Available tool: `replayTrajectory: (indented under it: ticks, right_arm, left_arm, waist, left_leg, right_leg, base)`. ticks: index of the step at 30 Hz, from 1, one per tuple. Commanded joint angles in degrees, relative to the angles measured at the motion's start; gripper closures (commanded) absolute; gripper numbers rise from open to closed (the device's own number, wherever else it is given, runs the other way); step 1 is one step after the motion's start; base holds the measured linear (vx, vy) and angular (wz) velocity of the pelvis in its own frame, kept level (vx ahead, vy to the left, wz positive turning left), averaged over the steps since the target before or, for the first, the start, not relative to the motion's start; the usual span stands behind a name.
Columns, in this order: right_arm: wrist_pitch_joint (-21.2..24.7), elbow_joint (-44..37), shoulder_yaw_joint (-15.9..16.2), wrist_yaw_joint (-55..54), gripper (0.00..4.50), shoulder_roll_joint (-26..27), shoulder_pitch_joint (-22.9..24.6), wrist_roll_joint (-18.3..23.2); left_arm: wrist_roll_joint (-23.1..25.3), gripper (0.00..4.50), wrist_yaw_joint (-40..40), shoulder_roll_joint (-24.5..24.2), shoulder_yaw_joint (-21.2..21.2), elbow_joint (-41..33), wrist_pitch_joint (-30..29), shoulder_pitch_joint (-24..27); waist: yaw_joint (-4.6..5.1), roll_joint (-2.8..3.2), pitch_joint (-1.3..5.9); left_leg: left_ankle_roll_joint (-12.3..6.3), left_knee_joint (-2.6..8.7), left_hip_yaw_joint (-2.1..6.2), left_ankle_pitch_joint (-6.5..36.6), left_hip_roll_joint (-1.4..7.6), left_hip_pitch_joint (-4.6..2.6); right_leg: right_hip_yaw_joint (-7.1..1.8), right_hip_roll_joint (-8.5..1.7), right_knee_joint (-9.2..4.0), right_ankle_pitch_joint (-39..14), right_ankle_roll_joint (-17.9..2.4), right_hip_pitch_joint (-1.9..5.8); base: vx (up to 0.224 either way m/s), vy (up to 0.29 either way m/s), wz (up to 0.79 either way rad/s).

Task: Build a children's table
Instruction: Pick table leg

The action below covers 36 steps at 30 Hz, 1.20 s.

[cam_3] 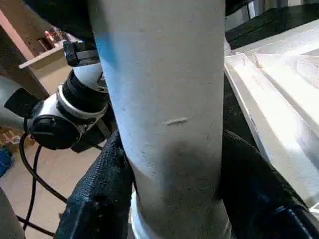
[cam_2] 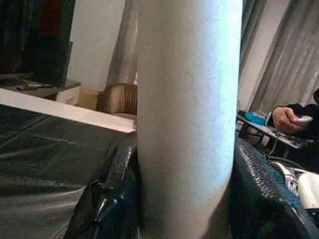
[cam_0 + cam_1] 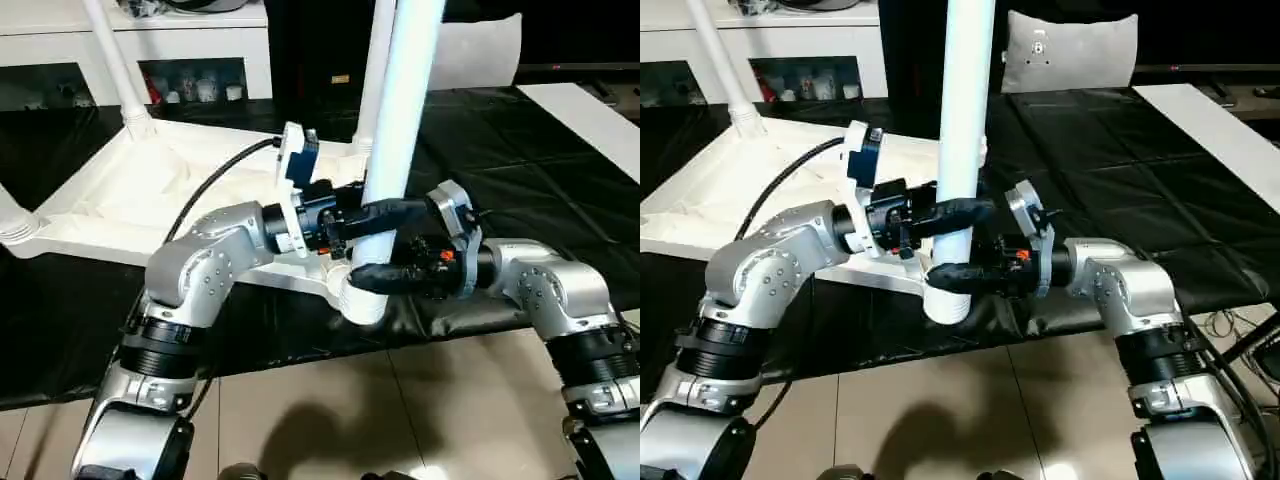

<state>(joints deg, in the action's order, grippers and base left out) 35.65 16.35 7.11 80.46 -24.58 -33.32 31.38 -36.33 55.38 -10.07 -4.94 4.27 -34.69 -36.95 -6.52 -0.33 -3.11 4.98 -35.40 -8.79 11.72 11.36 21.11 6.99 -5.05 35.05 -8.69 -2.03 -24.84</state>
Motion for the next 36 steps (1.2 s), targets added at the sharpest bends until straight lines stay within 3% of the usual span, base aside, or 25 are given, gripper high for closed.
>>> replayTrajectory:
  ticks: [1,7,10,12,18,23,27,28,29,31,32,36]
  right_arm:
    - [0.8,-1.6,0.1,0.8,2.42,0.0,0.6,0.8]
    - [0.9,-2.6,0.2,-0.5,2.51,-0.1,1.7,0.7]
    - [0.1,-2.2,-0.3,-1.8,2.52,0.3,1.6,0.1]
    - [0.0,-2.1,-0.3,-1.9,2.53,0.4,1.6,0.0]
    - [-6.4,2.1,-2.7,-10.7,2.56,3.4,0.2,-4.1]
    - [-8.8,3.7,-4.8,-18.9,2.57,6.6,-0.6,-5.7]
    - [-12.0,5.3,-5.9,-27.0,2.57,9.7,-1.3,-7.9]
    - [-15.1,6.8,-5.8,-31.1,2.57,10.9,-1.6,-10.4]
    - [-16.5,7.4,-5.8,-32.8,2.57,11.5,-1.8,-11.4]
    - [-18.8,8.3,-5.4,-35.2,2.57,12.5,-1.8,-13.2]
    - [-19.3,8.3,-5.7,-36.4,2.57,13.3,-1.9,-13.2]
    - [-20.2,8.5,-6.2,-39.1,2.57,14.6,-2.1,-13.5]
  left_arm:
    - [0.8,2.61,-1.0,0.0,0.2,0.0,1.1,-0.9]
    - [0.9,2.61,-3.0,1.3,1.0,0.9,1.2,-0.8]
    - [0.6,1.91,-4.6,1.7,2.0,1.2,0.7,-1.0]
    - [0.6,1.83,-4.7,1.8,2.1,1.2,0.7,-1.0]
    - [1.9,1.22,-6.3,1.0,3.2,0.3,2.6,0.8]
    - [7.7,0.81,-12.2,0.9,3.0,0.5,7.8,2.0]
    - [12.7,0.79,-18.8,1.8,2.5,1.1,11.5,2.1]
    - [14.8,0.79,-23.1,3.3,2.9,1.9,13.3,1.9]
    - [15.7,0.79,-24.9,3.9,3.1,2.2,14.1,1.8]
    - [17.6,0.96,-28.8,5.5,3.0,2.7,15.3,1.7]
    - [19.4,1.06,-30.4,6.2,1.9,3.2,16.4,1.8]
    - [21.3,1.52,-34.9,8.7,1.7,4.8,17.2,1.2]
  waist:
    - [-0.16,-0.88,4.63]
    - [-0.17,-0.91,4.69]
    - [-0.15,-0.94,4.68]
    - [-0.09,-0.92,4.71]
    - [0.08,-0.98,4.66]
    - [0.11,-1.06,4.67]
    - [0.35,-1.04,4.73]
    - [0.29,-1.01,4.7]
    - [0.41,-0.7,4.6]
    - [0.4,-0.81,4.75]
    - [0.29,-0.51,4.73]
    - [0.43,-0.87,4.78]
  left_leg:
    - [-4.09,3.42,-0.46,2.5,1.1,0.49]
    - [-4.2,3.35,-0.49,2.3,1.02,0.56]
    - [-4.19,3.36,-0.44,2.3,1.01,0.61]
    - [-4.13,3.35,-0.43,2.4,1.01,0.55]
    - [-3.33,3.45,-0.45,1.9,1.05,0.48]
    - [-3.31,3.59,-0.36,1.9,1.23,0.4]
    - [-2.46,3.6,-0.43,1.7,1.1,0.38]
    - [-2.52,3.61,-0.46,1.9,1.08,0.37]
    - [-2.07,3.61,-0.42,1.9,1.26,0.41]
    - [-2.11,3.57,-0.56,2.2,1.07,0.21]
    - [-2.23,3.61,-0.48,2.3,1.15,0.21]
    - [-2.96,3.6,-0.44,2.4,1.05,0.52]
  right_leg:
    - [-2.94,-2.92,-4.38,-16.9,-6.5,5.04]
    - [-2.9,-2.86,-4.43,-16.4,-6.5,5.1]
    - [-2.84,-2.85,-4.44,-17.0,-6.2,5.11]
    - [-2.78,-2.86,-4.46,-17.1,-6.1,5.08]
    - [-2.8,-2.9,-4.44,-17.6,-5.8,4.83]
    - [-2.97,-2.98,-4.26,-16.7,-5.4,4.81]
    - [-2.96,-2.99,-4.24,-16.7,-4.7,4.86]
    - [-2.99,-3.04,-4.22,-16.6,-4.8,4.88]
    - [-3.05,-3.06,-4.27,-16.2,-4.9,4.49]
    - [-3.03,-2.94,-4.3,-15.8,-5.1,4.7]
    - [-3.07,-3.01,-4.24,-15.5,-5.4,4.64]
    - [-3.07,-2.96,-4.13,-14.2,-5.4,4.95]
  base:
    - [0.0,0.0,0.0]
    - [0.0,0.0,0.0]
    - [0.0,0.0,0.0]
    - [0.0,0.0,0.0]
    - [0.0,0.0,0.0]
    - [0.0,0.0,0.0]
    - [0.0,0.0,0.0]
    - [0.0,0.0,0.0]
    - [0.0,0.0,0.0]
    - [0.0,0.0,0.0]
    - [0.0,0.0,0.0]
    - [0.0,0.0,0.0]
